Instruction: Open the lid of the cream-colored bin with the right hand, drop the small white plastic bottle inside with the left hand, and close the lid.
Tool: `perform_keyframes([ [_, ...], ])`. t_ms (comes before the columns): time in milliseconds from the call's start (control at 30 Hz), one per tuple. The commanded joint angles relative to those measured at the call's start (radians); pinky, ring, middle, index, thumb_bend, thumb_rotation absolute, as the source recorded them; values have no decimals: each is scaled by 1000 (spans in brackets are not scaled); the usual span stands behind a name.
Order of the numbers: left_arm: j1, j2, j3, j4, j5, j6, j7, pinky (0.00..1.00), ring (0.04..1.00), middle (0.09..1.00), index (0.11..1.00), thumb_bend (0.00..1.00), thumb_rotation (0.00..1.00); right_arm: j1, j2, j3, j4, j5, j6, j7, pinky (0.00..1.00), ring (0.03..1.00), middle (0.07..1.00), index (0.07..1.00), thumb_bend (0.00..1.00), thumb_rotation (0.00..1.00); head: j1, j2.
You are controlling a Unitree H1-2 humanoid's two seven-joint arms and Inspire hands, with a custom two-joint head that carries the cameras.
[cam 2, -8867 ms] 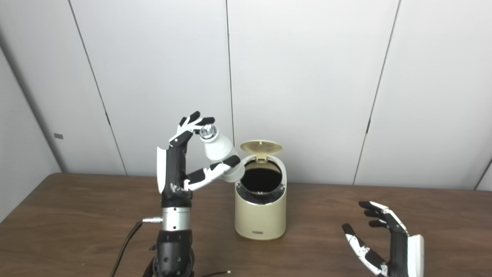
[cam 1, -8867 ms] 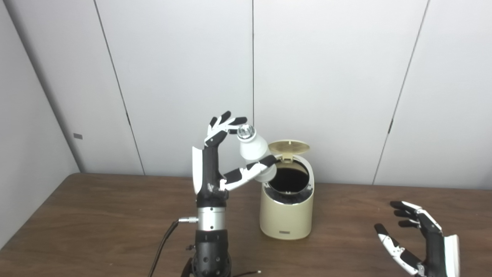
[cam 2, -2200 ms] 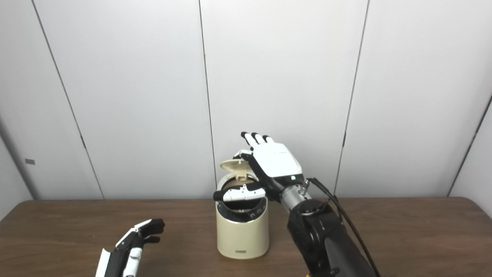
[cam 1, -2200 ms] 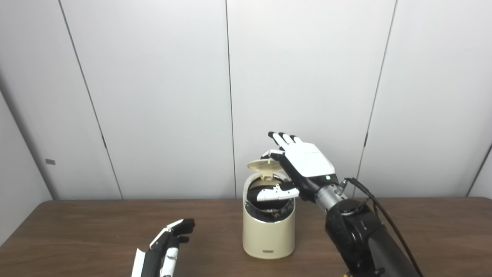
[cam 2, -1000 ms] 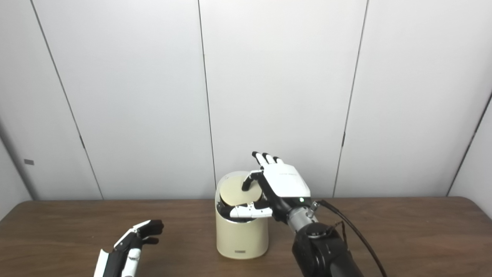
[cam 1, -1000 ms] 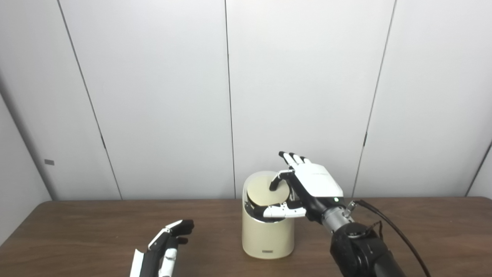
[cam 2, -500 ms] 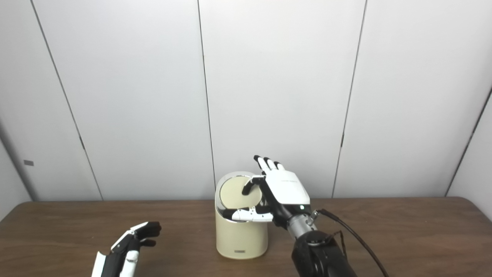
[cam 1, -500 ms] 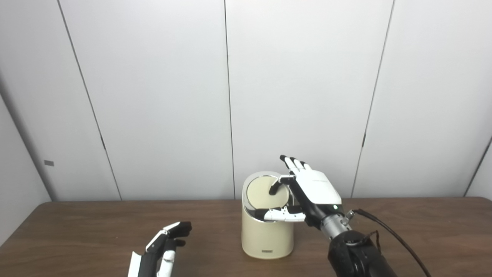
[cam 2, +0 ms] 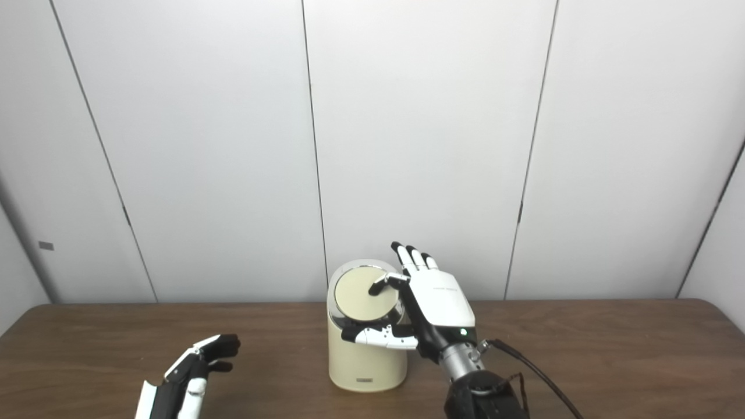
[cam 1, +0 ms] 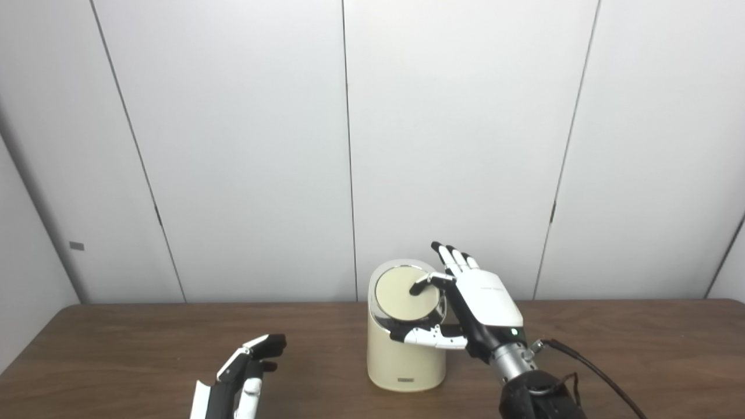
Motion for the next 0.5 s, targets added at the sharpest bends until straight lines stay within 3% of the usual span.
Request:
perform_keyframes([
  [0, -22, 3, 5, -26, 5, -21, 6, 644, 713, 722, 730, 311, 999, -4, -21, -22, -27, 15, 34, 54, 1000, 1000, 1000, 699, 922, 920, 0, -1],
  [167, -26, 8, 4, -15, 5, -21, 9, 645, 714, 722, 730, 308, 1000, -4, -12, -56, -95, 31, 63, 89, 1000, 1000, 1000, 710, 874, 887, -5, -1],
  [467, -24, 3, 4, -15, 6, -21, 6, 636, 710, 719, 729, 310, 984, 13, 0, -66, -86, 41, 55, 76, 1000, 1000, 994, 733, 855, 841, -4, 1],
])
